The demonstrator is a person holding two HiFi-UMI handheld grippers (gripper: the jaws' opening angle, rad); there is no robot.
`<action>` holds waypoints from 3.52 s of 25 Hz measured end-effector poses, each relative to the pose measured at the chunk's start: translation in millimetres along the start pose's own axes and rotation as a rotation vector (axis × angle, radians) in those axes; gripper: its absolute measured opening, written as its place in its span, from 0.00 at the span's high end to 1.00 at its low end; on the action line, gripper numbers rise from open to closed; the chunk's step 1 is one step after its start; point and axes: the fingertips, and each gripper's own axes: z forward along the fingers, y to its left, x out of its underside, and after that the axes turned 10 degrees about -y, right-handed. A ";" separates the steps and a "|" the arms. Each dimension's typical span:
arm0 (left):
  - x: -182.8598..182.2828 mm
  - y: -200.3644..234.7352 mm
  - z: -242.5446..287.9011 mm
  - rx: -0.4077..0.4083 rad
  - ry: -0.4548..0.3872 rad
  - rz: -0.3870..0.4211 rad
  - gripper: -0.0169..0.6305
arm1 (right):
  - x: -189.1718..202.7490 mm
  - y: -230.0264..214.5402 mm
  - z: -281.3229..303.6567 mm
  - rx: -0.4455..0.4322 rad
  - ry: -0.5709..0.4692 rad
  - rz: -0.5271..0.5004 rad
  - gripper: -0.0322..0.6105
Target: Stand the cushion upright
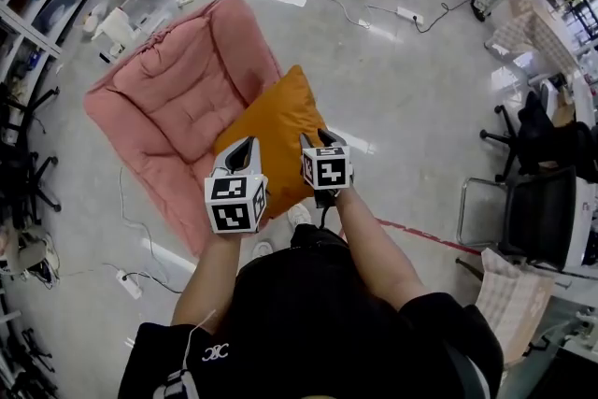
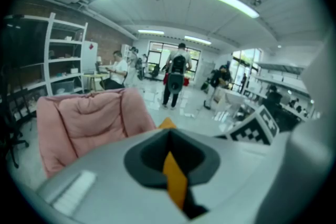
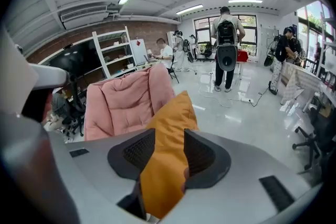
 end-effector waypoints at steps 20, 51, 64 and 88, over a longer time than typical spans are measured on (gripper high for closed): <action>14.2 23.6 -10.1 -0.237 0.024 -0.065 0.98 | 62.5 -49.4 76.4 -0.095 0.306 -0.120 0.71; 12.9 111.7 -141.2 -0.561 -0.125 -0.183 0.98 | -43.2 184.2 34.3 -0.680 0.077 -0.834 0.93; 34.1 130.2 -204.1 -0.677 -0.102 -0.205 0.98 | -79.3 261.8 24.8 -0.933 0.027 -1.291 0.94; 58.2 164.0 -254.6 -0.833 -0.108 -0.271 0.98 | -127.7 361.3 129.2 -0.900 -0.155 -1.761 0.94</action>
